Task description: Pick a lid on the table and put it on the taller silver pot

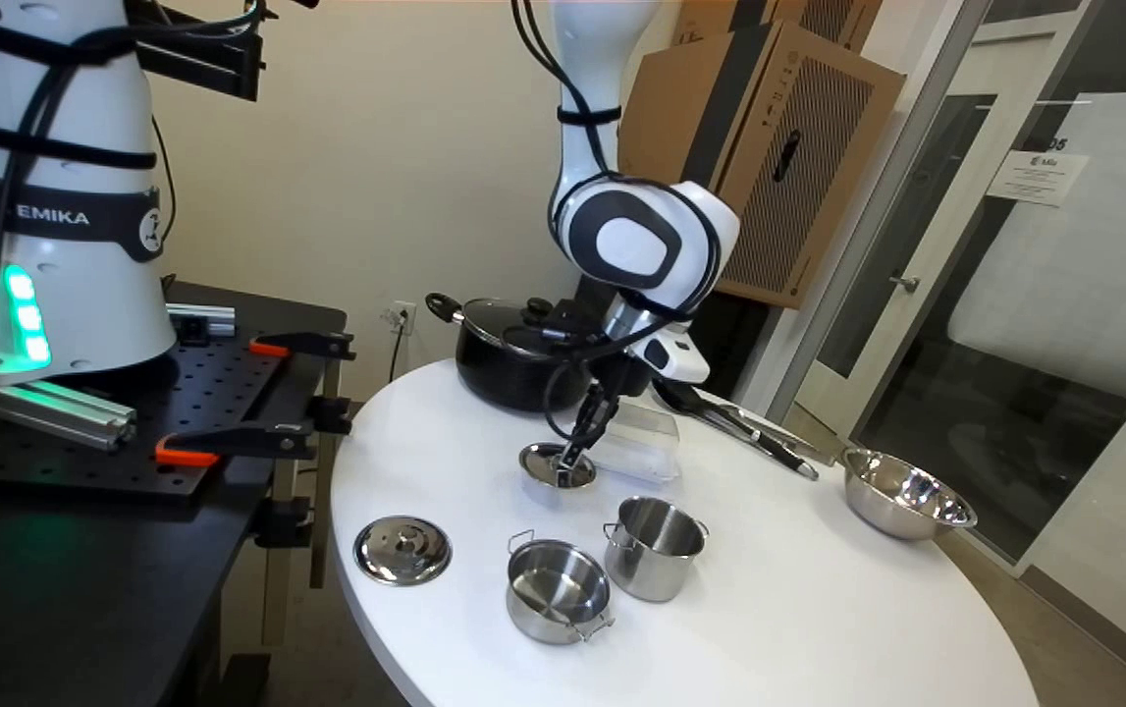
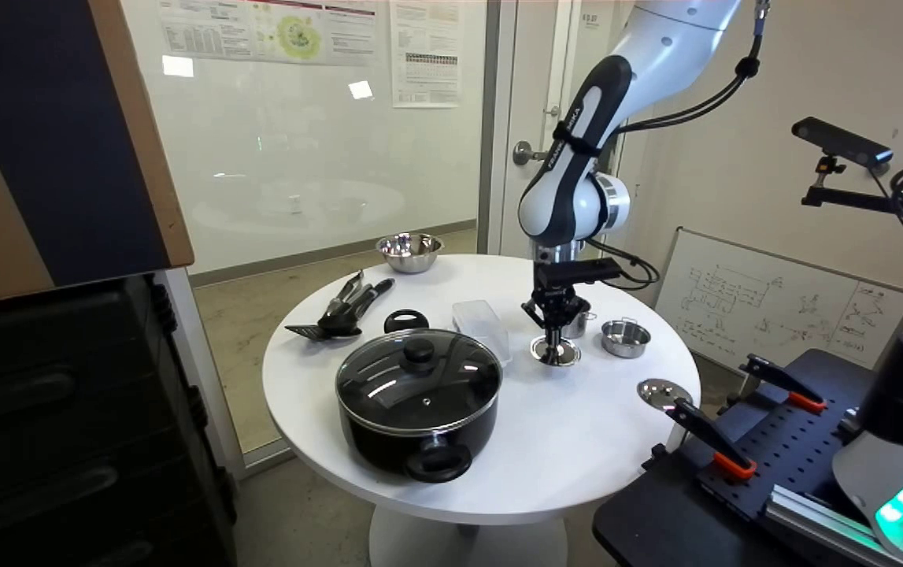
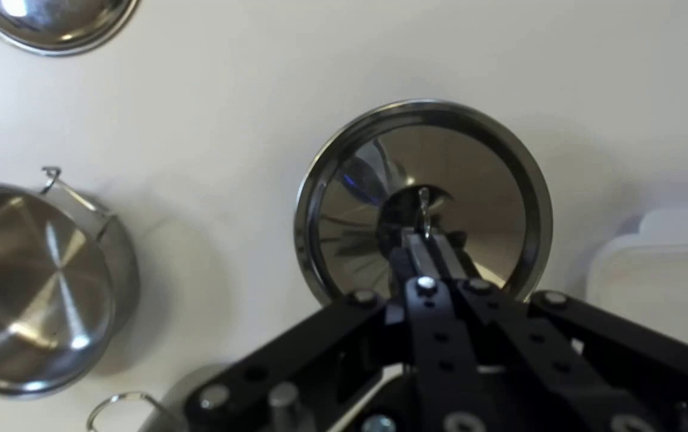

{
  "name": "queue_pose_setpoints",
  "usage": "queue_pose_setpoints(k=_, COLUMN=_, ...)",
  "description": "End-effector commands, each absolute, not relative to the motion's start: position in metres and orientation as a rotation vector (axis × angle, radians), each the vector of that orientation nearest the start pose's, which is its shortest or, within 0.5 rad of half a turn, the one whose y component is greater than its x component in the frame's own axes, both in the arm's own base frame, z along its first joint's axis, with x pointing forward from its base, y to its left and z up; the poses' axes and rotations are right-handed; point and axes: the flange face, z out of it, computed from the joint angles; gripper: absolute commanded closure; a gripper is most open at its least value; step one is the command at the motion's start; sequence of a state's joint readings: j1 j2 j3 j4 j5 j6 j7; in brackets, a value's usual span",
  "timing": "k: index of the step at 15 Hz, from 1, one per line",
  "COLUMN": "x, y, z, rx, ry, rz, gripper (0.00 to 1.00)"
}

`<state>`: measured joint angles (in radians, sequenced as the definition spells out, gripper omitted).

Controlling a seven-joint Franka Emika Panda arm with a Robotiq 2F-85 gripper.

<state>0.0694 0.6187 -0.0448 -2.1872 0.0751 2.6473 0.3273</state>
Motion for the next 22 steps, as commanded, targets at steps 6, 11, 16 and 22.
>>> queue_pose_setpoints(k=6, x=0.537, y=-0.044, z=0.175, rx=-3.031, ry=0.722, rz=0.190, gripper=1.00)
queue_pose_setpoints(k=11, x=0.546, y=-0.100, z=0.168, rx=-2.936, ry=0.922, rz=0.268, gripper=1.00)
queue_pose_setpoints(k=16, x=0.566, y=-0.124, z=0.162, rx=-2.889, ry=1.024, rz=0.227, gripper=1.00)
queue_pose_setpoints(k=22, x=0.592, y=-0.125, z=0.144, rx=-2.877, ry=1.064, rz=0.220, gripper=1.00)
